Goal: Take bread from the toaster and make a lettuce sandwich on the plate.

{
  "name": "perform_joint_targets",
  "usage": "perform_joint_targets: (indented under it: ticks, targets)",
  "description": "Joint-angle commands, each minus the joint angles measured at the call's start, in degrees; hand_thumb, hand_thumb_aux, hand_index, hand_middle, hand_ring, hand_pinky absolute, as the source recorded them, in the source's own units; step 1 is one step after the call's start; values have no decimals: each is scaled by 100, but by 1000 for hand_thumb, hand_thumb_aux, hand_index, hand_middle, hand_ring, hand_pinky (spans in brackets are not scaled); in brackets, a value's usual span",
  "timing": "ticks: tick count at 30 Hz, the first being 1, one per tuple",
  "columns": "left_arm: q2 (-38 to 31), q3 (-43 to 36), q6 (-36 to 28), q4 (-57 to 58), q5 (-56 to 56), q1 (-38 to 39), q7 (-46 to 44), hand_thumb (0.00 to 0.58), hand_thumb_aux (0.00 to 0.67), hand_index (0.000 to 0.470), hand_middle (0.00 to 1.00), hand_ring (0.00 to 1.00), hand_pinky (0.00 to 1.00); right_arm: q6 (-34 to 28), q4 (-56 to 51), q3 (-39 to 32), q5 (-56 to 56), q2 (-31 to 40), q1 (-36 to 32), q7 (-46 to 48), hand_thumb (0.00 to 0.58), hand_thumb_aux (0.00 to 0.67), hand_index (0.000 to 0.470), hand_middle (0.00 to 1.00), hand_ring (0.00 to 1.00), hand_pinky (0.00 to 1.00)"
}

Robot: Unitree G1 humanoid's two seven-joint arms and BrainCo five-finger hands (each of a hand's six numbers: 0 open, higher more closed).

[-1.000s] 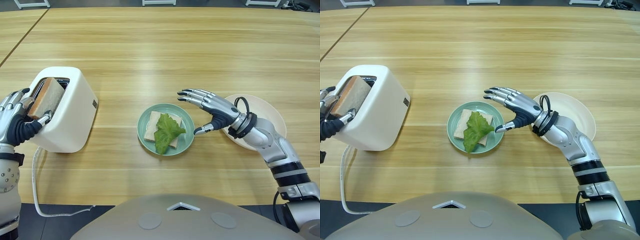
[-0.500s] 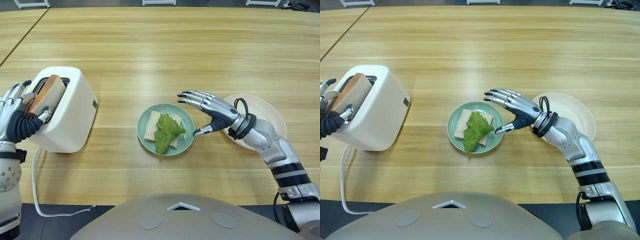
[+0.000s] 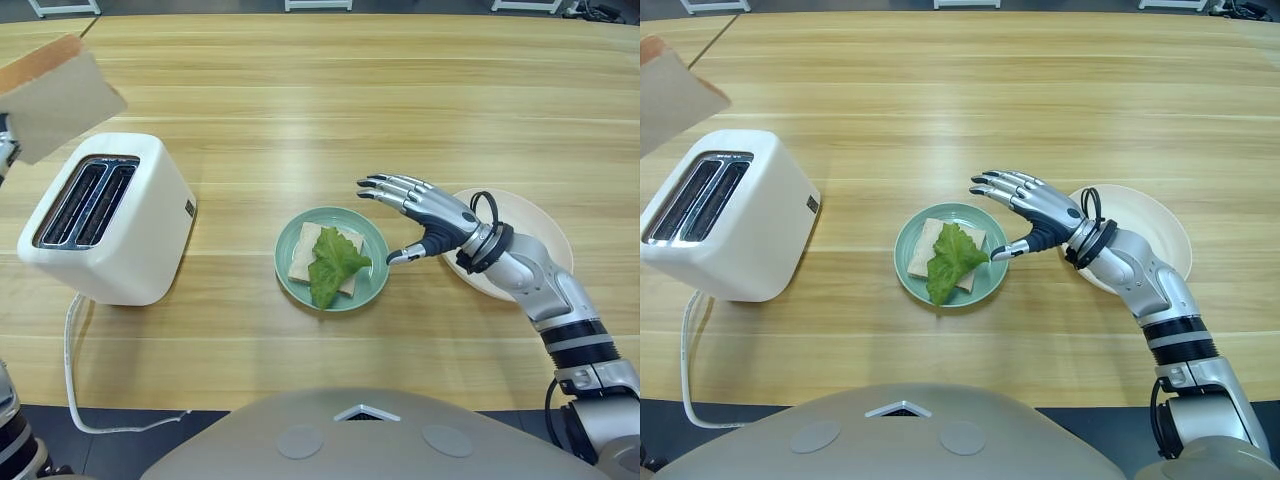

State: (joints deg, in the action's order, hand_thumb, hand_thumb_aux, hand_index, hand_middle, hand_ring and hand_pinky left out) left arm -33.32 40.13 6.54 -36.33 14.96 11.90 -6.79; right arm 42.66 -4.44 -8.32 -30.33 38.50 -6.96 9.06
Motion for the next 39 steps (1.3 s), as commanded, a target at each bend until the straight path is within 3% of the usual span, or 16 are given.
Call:
perform_joint_targets:
  ticks: [1,10,18,27,39]
  targets:
    - [249,-708,-179,-149,-368,-260,-182,580,670,470,0,0,0,-153,-133,100,-71,-83,-183,-132,0,0,0,0,0,0]
    - [878,-3315,73,314,920,-689,-122,580,670,470,0,0,0,-626,-498,417,-43,-105,-565,-485,0,0,0,0,0,0]
    - [1201,-5049,1321,2515,2665,-1494,1067,580,670,470,0,0,0,-668,-820,403,-26,-86,-758,-569,0,0,0,0,0,0]
    - [1296,-5748,2037,3459,3314,-1544,2126,580,670,470,0,0,0,-508,-1046,277,-64,-93,-877,-575,0,0,0,0,0,0]
    - [1059,-6257,2021,3520,3907,-757,2431,580,670,470,0,0,0,-450,-985,141,-171,-103,-783,-602,0,0,0,0,0,0]
